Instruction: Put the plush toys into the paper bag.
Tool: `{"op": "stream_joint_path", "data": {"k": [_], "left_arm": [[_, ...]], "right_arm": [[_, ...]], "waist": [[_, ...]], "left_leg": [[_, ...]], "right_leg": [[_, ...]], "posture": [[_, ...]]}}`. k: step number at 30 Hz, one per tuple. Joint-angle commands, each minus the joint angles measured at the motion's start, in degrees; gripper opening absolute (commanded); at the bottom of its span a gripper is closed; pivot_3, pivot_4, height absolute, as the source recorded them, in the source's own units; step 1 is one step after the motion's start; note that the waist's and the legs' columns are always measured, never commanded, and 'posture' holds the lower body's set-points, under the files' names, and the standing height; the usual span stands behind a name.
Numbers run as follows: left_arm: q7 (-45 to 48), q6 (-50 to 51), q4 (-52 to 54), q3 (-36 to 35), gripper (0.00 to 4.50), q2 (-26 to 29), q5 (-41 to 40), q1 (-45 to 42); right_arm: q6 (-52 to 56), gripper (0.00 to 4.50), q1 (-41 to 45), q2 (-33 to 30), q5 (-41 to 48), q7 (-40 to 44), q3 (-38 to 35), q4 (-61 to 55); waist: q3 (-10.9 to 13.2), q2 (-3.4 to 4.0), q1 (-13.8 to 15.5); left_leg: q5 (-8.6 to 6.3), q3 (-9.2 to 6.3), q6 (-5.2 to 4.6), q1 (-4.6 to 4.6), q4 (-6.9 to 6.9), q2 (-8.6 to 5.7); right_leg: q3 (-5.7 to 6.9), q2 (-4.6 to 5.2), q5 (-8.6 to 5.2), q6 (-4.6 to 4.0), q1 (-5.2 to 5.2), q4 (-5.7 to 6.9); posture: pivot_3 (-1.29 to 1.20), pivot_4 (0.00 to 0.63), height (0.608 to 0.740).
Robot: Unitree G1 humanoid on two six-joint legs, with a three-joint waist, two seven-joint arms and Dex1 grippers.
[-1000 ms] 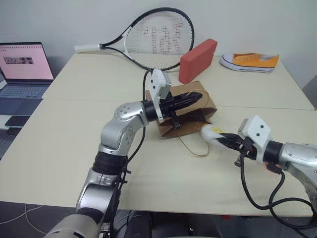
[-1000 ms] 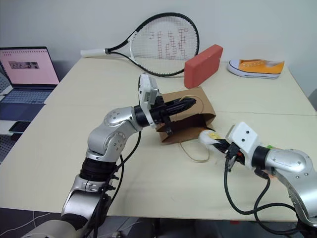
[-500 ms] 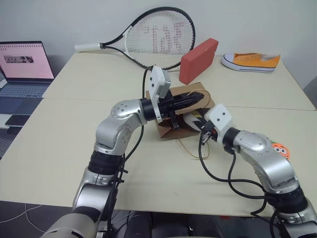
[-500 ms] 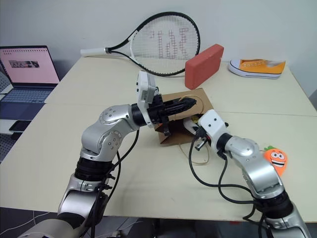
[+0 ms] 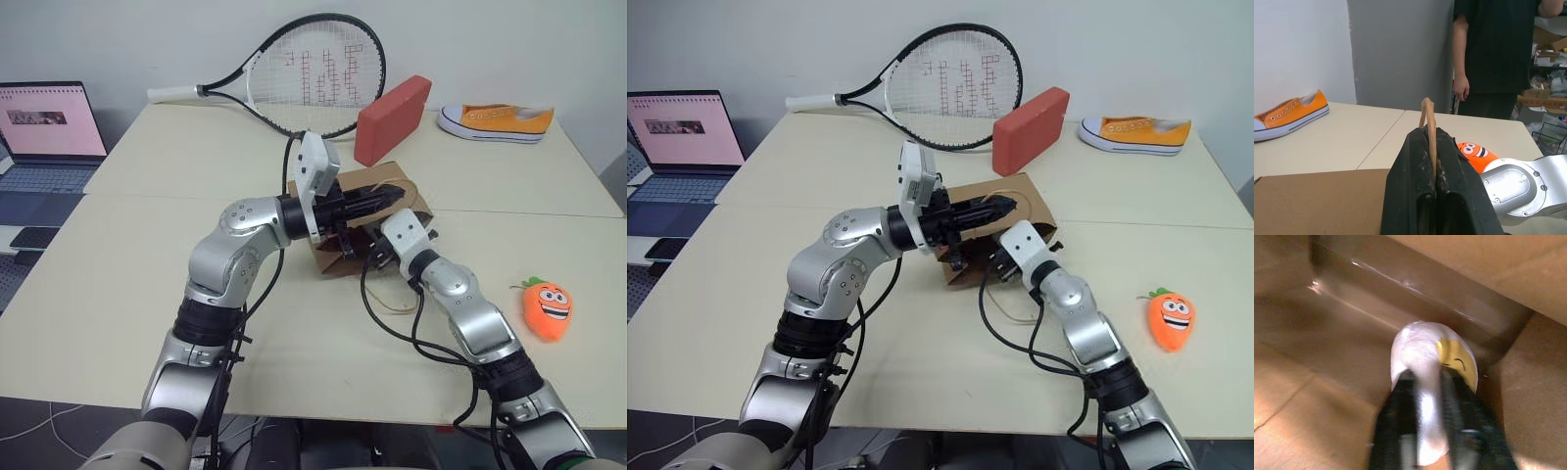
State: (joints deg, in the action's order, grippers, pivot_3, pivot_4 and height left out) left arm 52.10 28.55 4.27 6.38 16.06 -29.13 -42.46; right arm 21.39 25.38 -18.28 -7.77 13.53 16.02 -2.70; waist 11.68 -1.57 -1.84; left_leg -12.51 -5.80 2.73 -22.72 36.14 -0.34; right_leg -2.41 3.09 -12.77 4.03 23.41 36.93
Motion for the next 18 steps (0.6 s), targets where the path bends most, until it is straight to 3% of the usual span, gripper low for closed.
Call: {"op": "stream_joint_path", "data": {"k": [1, 7, 15, 18], "left_arm": [[0.12, -0.13, 2.51, -0.37, 0.0, 0.04, -0.96, -0.11], [-0.54, -0.6, 2.09, 0.27, 0.0, -0.3, -0.03, 0.07], [-1.72, -2.03, 0.33, 1.07, 0.0, -1.9, 1.57, -0.47], [-1.97, -2.83, -0.55, 1.15, 0.0, -2.39, 2.31, -0.7]], "right_arm": [[-3.91, 2.24, -0.31, 0.54, -1.11, -0.63, -1.05, -1.26], [-2.62, 4.48, -1.77, -1.08, -0.27, 3.73, -1.66, -5.96], [7.72, 4.48, -5.36, -6.49, 5.51, 14.18, -4.5, -20.61], [14.54, 4.48, -8.75, -10.21, 12.25, 19.98, -8.45, -29.43]], "waist": [[0.0, 0.0, 0.0], [0.0, 0.0, 0.01], [0.0, 0.0, 0.04], [0.0, 0.0, 0.1]], "left_leg": [[0.0, 0.0, 0.0, 0.0, 0.0, 0.0], [0.0, -0.01, 0.0, 0.0, -0.01, 0.0], [0.0, -0.03, 0.0, -0.01, -0.01, 0.01], [0.0, -0.02, 0.0, -0.02, 0.0, 0.0]], "right_leg": [[0.0, 0.0, 0.0, 0.0, 0.0, 0.0], [0.0, 0.0, 0.0, 0.0, 0.0, 0.0], [0.02, -0.01, -0.01, 0.01, 0.0, 0.0], [0.01, 0.0, -0.01, 0.01, 0.0, -0.01]], "posture": [[0.0, 0.15, 0.74], [0.0, 0.15, 0.74], [0.0, 0.15, 0.74], [0.0, 0.15, 0.74]]}}
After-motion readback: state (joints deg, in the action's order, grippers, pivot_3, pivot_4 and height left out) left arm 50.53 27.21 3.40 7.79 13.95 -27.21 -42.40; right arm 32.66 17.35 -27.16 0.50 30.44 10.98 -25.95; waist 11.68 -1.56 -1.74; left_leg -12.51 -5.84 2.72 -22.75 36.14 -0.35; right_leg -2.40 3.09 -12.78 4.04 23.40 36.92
